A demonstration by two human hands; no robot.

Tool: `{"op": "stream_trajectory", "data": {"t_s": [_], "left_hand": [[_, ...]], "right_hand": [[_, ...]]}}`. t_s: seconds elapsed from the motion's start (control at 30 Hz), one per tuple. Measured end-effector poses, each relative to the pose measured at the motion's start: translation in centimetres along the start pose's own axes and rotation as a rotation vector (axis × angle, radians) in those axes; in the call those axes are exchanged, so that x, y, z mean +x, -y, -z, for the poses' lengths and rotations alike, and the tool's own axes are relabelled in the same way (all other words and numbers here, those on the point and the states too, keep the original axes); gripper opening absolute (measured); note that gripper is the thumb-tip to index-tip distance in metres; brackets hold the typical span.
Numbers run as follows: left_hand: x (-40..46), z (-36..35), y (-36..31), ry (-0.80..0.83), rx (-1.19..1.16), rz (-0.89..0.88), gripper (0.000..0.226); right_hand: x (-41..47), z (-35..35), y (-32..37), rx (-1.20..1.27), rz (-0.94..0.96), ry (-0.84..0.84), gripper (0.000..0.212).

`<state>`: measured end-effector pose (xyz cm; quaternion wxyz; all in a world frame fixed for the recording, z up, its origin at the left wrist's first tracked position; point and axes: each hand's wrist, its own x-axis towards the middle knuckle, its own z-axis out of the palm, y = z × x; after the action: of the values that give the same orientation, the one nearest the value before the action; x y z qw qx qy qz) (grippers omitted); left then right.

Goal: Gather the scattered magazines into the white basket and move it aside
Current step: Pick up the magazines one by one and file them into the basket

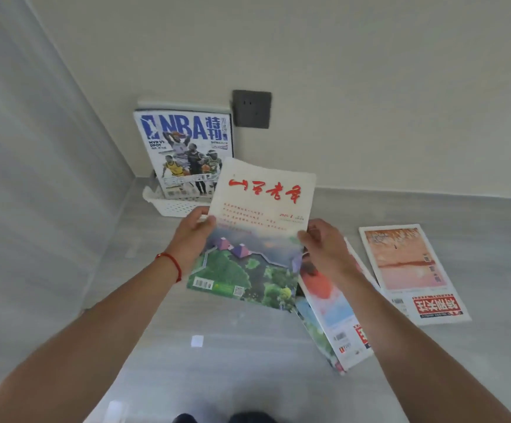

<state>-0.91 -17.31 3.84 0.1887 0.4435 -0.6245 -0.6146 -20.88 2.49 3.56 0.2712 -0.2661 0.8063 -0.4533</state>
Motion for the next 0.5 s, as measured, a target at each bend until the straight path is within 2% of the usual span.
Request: {"op": "stream_trajectory", "data": {"t_s": [0.1,0.2,0.33,0.5], "left_hand": [[3.0,5.2,-2.8,-0.089,0.172,-0.129,0.01],[5.4,9.3,-5.3,-0.203,0.315,-0.245,0.01],[7.6,12.9,-8.3,-0.421,0.365,-0.345,0.013],[10.6,15.1,-9.3,-0.491,0.306,-0.266,0.015]], "right_hand": [[3.1,-2.3,6.4,-0.132,0.114,-0.07,0.003],[5.4,-4.7,11.4,-0.127,0.156,-0.141,0.006],[7.7,-7.9,15.8,-0.11,0.242,-0.232,0.009],[11.3,-11.0,17.9,-0.09,0.201,-0.242,0.018]]}}
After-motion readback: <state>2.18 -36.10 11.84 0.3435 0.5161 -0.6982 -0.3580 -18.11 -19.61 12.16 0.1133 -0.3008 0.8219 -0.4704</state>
